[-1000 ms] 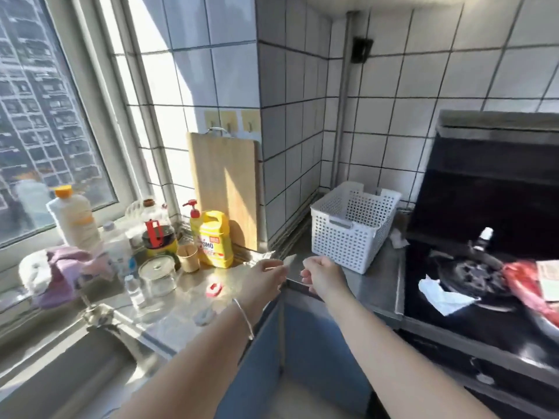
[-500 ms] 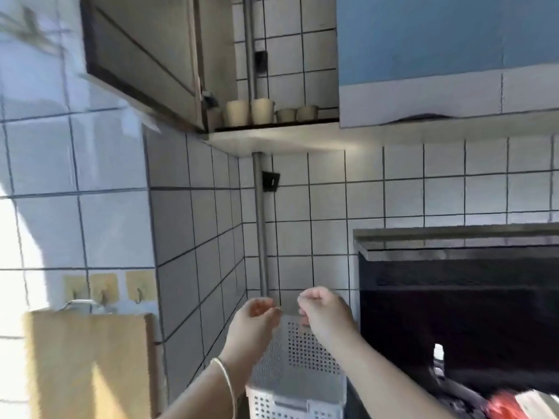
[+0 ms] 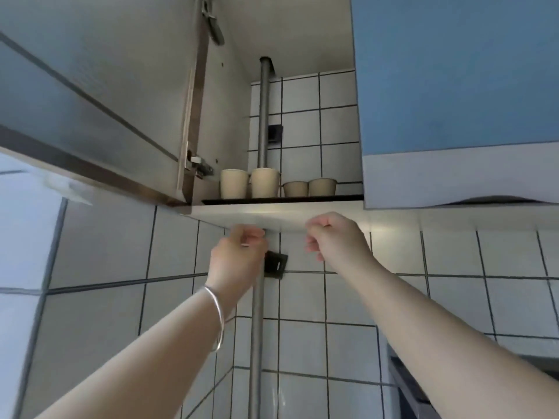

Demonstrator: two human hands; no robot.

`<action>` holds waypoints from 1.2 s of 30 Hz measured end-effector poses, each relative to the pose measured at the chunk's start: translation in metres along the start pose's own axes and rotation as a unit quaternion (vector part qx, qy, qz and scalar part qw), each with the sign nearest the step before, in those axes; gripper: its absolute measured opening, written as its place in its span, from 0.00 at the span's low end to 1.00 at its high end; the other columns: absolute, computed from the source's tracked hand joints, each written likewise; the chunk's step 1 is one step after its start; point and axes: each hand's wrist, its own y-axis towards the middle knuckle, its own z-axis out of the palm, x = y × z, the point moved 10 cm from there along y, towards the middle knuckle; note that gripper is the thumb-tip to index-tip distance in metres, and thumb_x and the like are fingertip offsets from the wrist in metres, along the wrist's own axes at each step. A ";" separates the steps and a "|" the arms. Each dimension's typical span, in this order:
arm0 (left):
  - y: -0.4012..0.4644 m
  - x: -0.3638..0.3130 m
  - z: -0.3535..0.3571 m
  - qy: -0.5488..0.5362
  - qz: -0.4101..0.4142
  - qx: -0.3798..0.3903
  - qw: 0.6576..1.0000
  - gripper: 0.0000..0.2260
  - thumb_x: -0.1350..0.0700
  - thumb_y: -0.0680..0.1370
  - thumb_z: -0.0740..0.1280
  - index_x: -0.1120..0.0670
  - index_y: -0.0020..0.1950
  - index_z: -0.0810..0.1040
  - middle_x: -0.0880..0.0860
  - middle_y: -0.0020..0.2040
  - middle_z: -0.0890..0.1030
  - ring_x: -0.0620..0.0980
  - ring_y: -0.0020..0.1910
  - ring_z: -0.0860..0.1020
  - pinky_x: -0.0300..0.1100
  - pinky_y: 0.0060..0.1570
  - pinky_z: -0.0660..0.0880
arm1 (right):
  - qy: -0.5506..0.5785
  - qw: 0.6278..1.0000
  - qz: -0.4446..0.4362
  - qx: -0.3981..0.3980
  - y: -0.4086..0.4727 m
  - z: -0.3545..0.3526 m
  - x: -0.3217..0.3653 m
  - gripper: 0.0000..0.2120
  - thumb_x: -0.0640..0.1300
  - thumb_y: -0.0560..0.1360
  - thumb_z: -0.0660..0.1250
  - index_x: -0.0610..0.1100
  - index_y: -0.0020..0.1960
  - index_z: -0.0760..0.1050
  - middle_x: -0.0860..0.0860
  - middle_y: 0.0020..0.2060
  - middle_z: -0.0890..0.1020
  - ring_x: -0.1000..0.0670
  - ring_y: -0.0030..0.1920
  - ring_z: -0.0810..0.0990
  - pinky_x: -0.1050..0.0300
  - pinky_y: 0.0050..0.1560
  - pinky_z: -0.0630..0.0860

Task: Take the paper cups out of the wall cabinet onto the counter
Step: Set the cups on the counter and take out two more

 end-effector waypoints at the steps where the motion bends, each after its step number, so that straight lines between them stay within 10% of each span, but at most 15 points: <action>1: 0.016 -0.009 -0.002 0.007 0.013 -0.012 1.000 0.06 0.55 0.76 0.64 0.47 0.51 0.76 0.45 0.42 0.77 0.46 0.38 0.75 0.35 0.32 0.68 | -0.011 1.000 -0.028 -0.009 0.013 0.001 0.011 0.07 0.42 0.74 0.61 0.50 0.40 0.75 0.50 0.36 0.81 0.48 0.38 0.82 0.56 0.38 0.77; 10: 0.117 -0.031 -0.020 0.104 0.057 -0.084 0.989 0.12 0.56 0.75 0.64 0.53 0.58 0.75 0.54 0.56 0.79 0.52 0.50 0.75 0.42 0.51 0.73 | -0.181 0.963 -0.187 -0.064 0.080 0.031 0.064 0.12 0.45 0.77 0.61 0.43 0.58 0.76 0.48 0.53 0.82 0.49 0.50 0.77 0.63 0.39 0.69; 17: 0.181 -0.036 -0.027 0.138 0.067 -0.100 0.983 0.29 0.53 0.72 0.67 0.58 0.70 0.63 0.60 0.67 0.71 0.58 0.63 0.73 0.43 0.56 0.71 | -0.126 0.990 -0.059 -0.033 0.148 0.049 0.051 0.27 0.46 0.75 0.64 0.37 0.70 0.63 0.43 0.65 0.73 0.46 0.56 0.74 0.61 0.40 0.67; 22: 0.208 -0.023 -0.019 0.225 0.028 -0.051 0.973 0.35 0.48 0.73 0.68 0.62 0.72 0.57 0.61 0.69 0.69 0.59 0.65 0.71 0.43 0.55 0.70 | -0.156 0.988 0.000 0.019 0.172 0.069 0.041 0.17 0.48 0.74 0.66 0.39 0.57 0.70 0.46 0.39 0.74 0.49 0.39 0.76 0.59 0.37 0.72; 29: 0.226 -0.005 -0.009 0.284 -0.001 -0.010 0.959 0.45 0.44 0.74 0.67 0.60 0.77 0.43 0.61 0.73 0.64 0.59 0.71 0.66 0.47 0.66 0.65 | -0.136 0.984 0.073 0.090 0.194 0.090 0.023 0.30 0.54 0.70 0.71 0.38 0.65 0.68 0.41 0.57 0.77 0.42 0.55 0.79 0.50 0.60 0.77; 36: 0.236 -0.002 -0.007 0.233 0.010 -0.029 0.972 0.43 0.47 0.71 0.70 0.59 0.76 0.48 0.61 0.69 0.69 0.59 0.65 0.72 0.43 0.56 0.70 | -0.102 0.988 0.056 0.097 0.205 0.105 0.019 0.35 0.52 0.68 0.73 0.39 0.69 0.67 0.42 0.66 0.74 0.43 0.63 0.74 0.48 0.65 0.72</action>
